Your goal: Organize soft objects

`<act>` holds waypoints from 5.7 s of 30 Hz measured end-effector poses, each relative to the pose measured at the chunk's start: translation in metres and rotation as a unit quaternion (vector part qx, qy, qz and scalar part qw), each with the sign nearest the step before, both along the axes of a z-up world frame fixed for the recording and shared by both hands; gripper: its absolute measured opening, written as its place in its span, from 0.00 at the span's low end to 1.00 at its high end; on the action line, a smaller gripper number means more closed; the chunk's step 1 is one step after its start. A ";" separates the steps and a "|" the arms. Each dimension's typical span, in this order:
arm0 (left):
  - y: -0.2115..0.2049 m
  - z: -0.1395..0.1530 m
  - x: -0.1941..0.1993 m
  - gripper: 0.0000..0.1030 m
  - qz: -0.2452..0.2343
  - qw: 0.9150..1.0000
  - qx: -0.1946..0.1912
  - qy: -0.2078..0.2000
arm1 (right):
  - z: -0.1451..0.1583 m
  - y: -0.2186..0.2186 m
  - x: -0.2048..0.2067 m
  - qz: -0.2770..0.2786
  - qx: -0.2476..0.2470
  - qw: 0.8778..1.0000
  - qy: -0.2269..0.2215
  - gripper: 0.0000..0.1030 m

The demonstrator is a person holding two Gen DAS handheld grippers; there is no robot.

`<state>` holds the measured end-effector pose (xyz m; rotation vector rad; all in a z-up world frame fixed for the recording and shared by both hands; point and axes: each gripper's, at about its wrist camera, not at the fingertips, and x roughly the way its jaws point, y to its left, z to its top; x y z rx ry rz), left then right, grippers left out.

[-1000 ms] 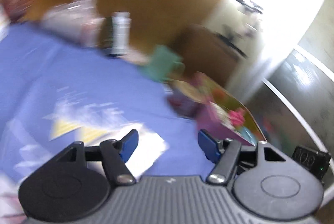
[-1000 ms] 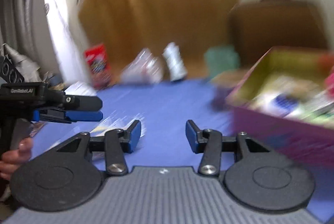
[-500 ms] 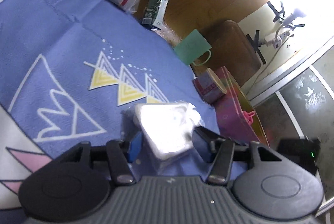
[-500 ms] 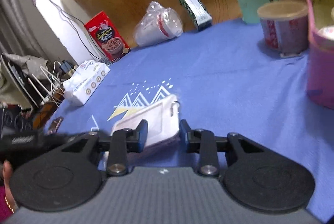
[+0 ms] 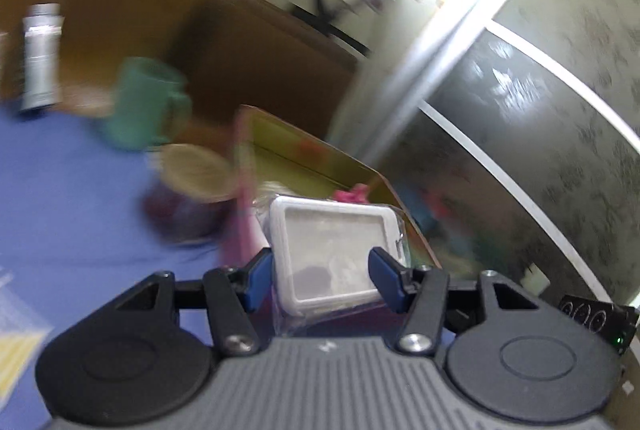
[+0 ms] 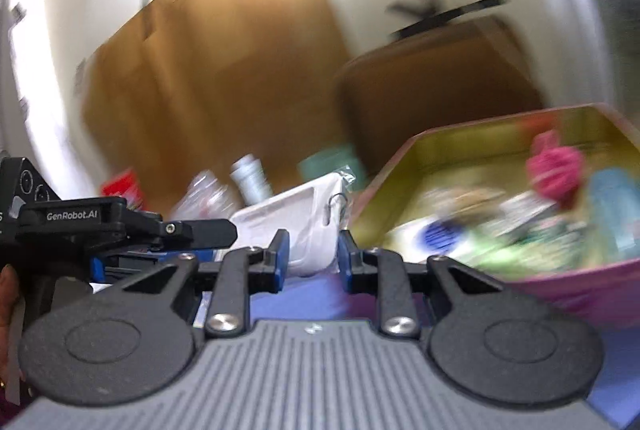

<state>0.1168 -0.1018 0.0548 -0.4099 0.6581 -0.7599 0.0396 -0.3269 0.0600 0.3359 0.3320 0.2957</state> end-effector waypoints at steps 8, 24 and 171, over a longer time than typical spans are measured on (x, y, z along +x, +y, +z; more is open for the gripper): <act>-0.102 -0.023 0.088 0.50 -0.012 0.989 0.045 0.139 | -0.004 -0.097 0.072 -0.042 0.017 0.990 0.133 0.28; -0.136 -0.017 0.168 0.62 0.047 0.989 0.059 0.129 | -0.022 -0.127 0.213 -0.054 0.000 0.964 0.262 0.47; -0.034 -0.001 -0.111 1.00 0.180 0.917 0.343 -0.096 | -0.003 0.007 -0.105 -0.179 -0.025 0.983 0.004 0.89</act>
